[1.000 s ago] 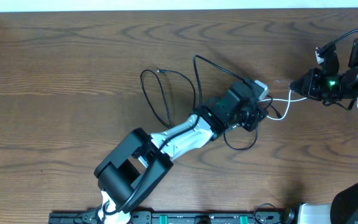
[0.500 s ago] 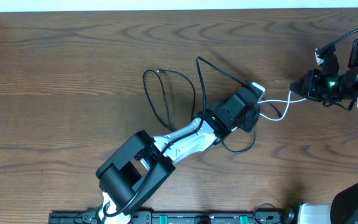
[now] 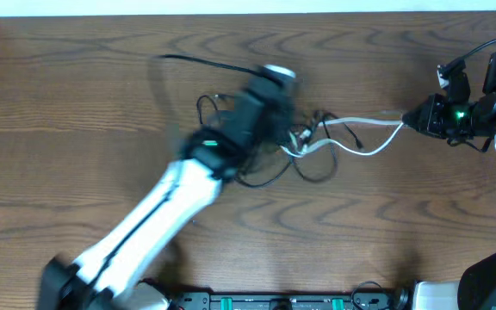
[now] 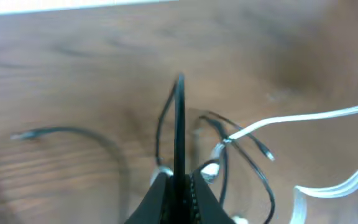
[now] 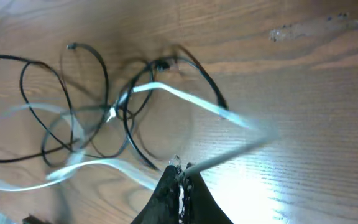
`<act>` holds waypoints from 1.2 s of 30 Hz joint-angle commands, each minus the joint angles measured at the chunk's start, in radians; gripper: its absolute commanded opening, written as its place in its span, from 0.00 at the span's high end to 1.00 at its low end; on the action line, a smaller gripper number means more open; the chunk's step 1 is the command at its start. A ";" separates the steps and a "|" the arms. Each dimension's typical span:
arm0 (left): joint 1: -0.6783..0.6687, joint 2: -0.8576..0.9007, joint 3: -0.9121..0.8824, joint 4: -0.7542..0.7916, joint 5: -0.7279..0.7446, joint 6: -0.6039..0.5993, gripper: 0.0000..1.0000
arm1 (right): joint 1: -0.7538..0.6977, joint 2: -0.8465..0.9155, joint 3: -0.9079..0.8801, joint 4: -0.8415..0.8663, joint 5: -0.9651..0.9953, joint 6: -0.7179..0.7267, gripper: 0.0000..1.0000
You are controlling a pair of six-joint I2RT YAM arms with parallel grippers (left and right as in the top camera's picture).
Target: Untangle cables
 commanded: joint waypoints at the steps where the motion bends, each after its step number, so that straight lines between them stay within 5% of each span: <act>1: 0.106 -0.071 0.018 -0.080 -0.024 0.012 0.92 | 0.001 0.003 0.003 0.021 0.000 -0.001 0.99; 9: 0.291 -0.060 0.017 -0.240 -0.024 0.013 0.93 | -0.014 0.003 0.031 0.130 -0.068 0.058 0.99; 25: 0.559 -0.020 0.015 -0.288 -0.024 0.013 0.93 | -0.211 0.003 0.099 0.092 -0.034 0.099 0.99; 36: 0.519 -0.020 0.014 -0.287 -0.016 0.013 0.92 | 0.013 0.003 0.099 0.095 -0.071 0.037 0.99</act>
